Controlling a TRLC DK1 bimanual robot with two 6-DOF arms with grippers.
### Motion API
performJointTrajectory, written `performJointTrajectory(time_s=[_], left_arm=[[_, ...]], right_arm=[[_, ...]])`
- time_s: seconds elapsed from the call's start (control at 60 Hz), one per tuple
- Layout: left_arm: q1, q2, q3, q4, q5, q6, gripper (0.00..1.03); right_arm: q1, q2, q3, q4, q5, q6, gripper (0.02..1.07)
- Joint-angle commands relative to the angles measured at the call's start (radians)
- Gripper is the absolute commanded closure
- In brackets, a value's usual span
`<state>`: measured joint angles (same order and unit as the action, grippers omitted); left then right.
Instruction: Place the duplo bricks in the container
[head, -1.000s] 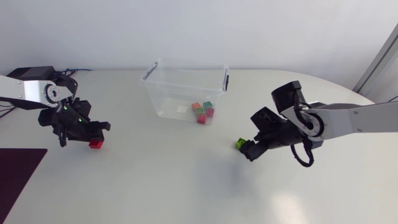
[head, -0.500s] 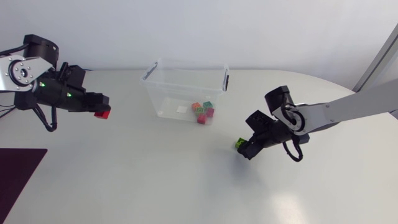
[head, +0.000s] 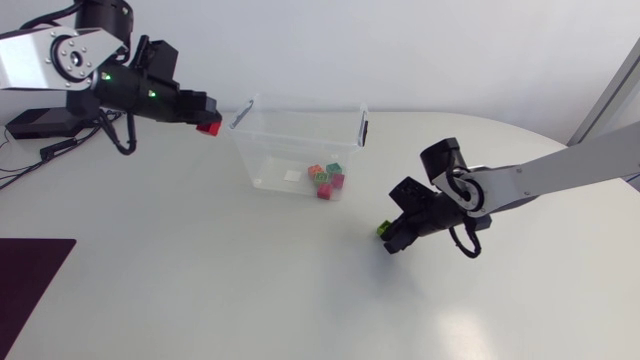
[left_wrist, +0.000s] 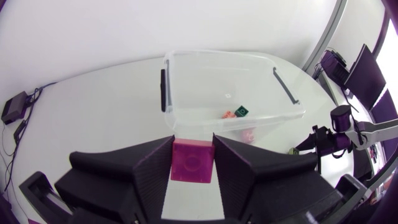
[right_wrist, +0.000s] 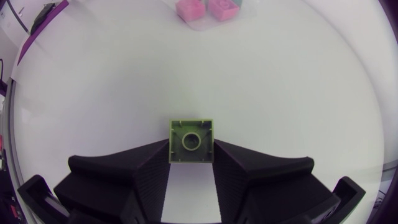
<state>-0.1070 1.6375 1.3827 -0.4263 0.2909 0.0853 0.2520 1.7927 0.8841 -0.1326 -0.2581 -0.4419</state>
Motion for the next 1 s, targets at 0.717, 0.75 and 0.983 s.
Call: performJointTrajectory(time_s=[0.717,0.75,0.983], left_arm=[[-0.112,0.389,0.427,-0.035,-0.033,-0.099,0.03],[-0.111,0.383,0.427,-0.045,-0.033,-0.099,0.03],[-0.076,0.243,0.363,-0.089,-0.033,-0.094,0.04]], right_arm=[[0.167,-0.24,0.329,-0.228,0.083,0.173,0.83],[0.168,-0.228,0.354,-0.228,0.083,0.177,0.83],[0.179,-0.136,0.474,-0.187,0.089,0.223,0.83]])
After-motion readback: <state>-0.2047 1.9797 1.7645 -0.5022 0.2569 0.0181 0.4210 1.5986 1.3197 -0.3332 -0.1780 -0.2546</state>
